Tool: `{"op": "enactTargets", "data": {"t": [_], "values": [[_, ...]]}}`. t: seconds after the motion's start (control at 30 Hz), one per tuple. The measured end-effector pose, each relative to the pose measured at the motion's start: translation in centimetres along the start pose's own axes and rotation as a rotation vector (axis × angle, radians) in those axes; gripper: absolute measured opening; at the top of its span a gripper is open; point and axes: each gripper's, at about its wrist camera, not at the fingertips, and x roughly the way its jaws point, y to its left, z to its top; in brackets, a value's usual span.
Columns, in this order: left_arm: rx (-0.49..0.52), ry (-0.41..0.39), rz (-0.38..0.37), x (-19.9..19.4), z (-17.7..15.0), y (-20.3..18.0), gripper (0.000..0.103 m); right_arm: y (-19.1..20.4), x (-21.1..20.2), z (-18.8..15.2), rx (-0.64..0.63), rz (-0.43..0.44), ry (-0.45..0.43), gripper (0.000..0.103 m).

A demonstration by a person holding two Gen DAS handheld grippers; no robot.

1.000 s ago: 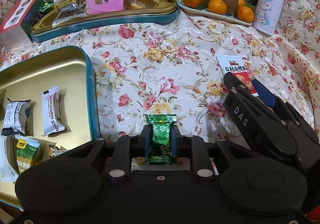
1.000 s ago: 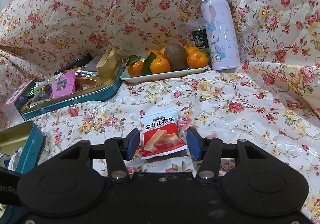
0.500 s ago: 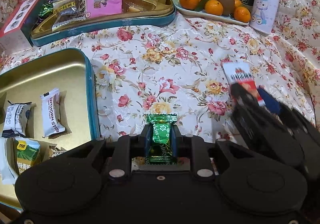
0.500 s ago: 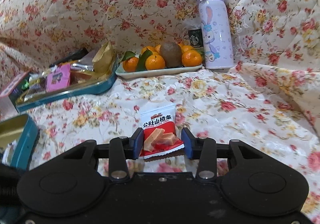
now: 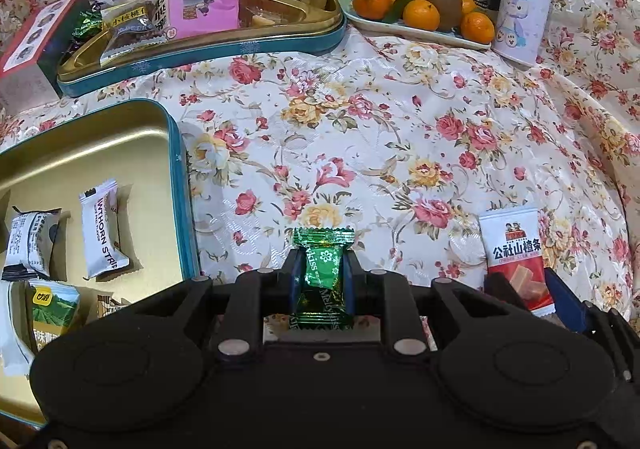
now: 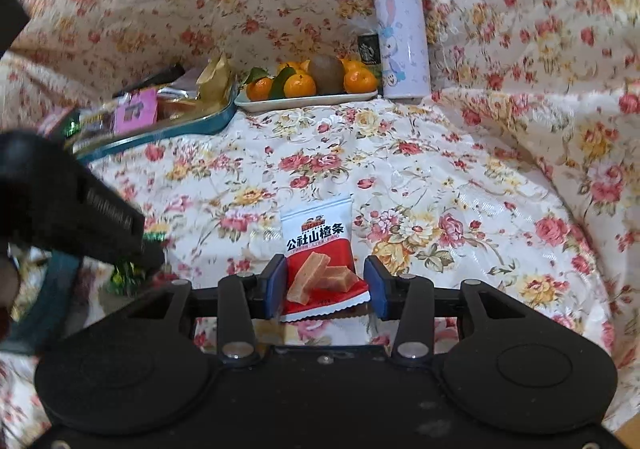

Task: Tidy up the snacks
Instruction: 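Carry the green candy and hawthorn packet over the gold tin tray with both tools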

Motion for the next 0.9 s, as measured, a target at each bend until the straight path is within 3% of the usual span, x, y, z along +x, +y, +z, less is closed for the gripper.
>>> {"op": "enactTargets", "data": {"t": [0.13,0.27,0.5,0.57,0.67,0.8,0.9], "values": [[0.003,-0.001,0.006,0.0,0.0,-0.1,0.029,1.1,0.2,-0.2,-0.061,-0.045,-0.008,0.051],[0.003,-0.004,0.01,0.0,-0.1,-0.2,0.029,0.3,0.4,-0.1,-0.024,-0.052,-0.011,0.06],[-0.002,0.0,0.001,0.1,0.0,0.0,0.029,0.6,0.4,0.0,-0.024,-0.053,-0.014,0.061],[-0.003,0.0,-0.004,0.0,0.0,0.1,0.028,0.7,0.4,-0.2,-0.03,-0.034,-0.026,0.049],[0.002,-0.012,0.004,-0.1,-0.3,-0.2,0.025,1.1,0.2,-0.4,-0.054,-0.022,-0.035,0.039],[0.017,-0.021,0.008,-0.6,-0.8,-0.7,0.022,0.4,-0.4,-0.2,0.009,0.032,-0.02,0.037],[-0.016,0.012,-0.07,-1.2,-1.3,-0.3,0.022,-0.3,-1.2,-0.1,0.073,0.072,-0.009,0.037]]}}
